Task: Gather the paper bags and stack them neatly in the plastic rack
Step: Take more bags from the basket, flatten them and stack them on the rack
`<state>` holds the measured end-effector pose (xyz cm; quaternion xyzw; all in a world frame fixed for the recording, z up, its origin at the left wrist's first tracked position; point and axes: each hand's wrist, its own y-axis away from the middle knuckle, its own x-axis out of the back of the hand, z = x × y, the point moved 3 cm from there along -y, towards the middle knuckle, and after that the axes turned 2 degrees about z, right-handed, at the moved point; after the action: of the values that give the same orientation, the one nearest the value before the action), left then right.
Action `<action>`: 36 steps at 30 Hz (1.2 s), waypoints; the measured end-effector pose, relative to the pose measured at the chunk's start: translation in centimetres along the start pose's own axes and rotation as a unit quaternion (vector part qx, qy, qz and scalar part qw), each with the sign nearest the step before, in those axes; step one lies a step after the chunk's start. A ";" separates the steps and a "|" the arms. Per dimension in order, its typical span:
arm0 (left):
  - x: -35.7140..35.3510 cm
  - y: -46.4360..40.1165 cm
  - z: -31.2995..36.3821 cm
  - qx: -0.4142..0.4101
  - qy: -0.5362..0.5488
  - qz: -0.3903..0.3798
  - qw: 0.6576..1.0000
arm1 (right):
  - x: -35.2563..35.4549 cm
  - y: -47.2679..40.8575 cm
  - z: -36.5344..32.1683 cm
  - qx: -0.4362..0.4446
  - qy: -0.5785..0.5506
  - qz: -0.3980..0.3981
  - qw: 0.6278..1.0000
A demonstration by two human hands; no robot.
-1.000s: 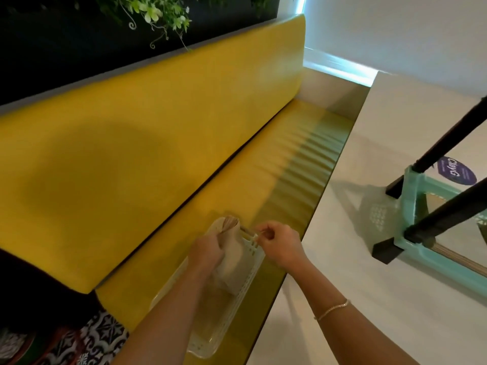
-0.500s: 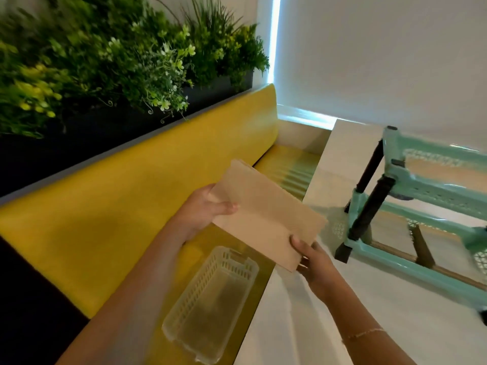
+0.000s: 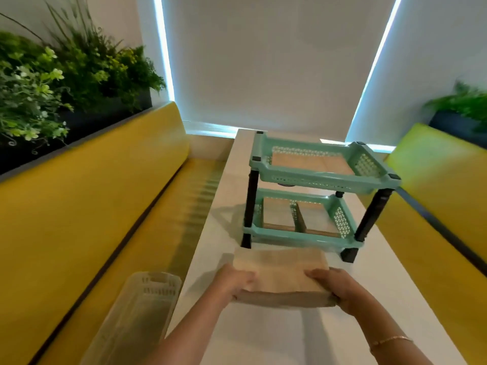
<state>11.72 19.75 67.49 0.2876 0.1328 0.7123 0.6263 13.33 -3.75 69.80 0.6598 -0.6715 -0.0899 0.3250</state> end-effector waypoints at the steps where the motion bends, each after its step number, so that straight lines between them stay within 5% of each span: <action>1: -1.2 -0.4 0.1 0.007 -0.010 -0.004 1.000 | 0.8 -0.4 0.6 -0.004 -0.001 0.011 1.000; 11: -7.5 -4.1 1.9 -0.003 -0.153 0.039 0.988 | 3.9 -3.8 2.6 -0.004 0.039 0.095 0.995; 16: -8.5 -4.0 2.9 -0.006 -0.357 0.078 0.931 | 3.9 -4.7 2.5 0.007 0.168 0.129 0.977; 24: -9.3 -4.4 2.3 -0.015 -0.361 0.100 0.927 | 2.6 -4.0 1.5 0.059 0.237 0.267 0.932; 36: -9.2 -4.8 2.5 -0.022 -0.402 0.093 0.911 | 1.6 -3.0 -0.1 0.101 0.301 0.315 0.895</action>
<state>17.49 11.29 64.61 0.5468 -0.1735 0.5939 0.5641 15.93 -5.56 68.72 0.4387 -0.7199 0.2881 0.4541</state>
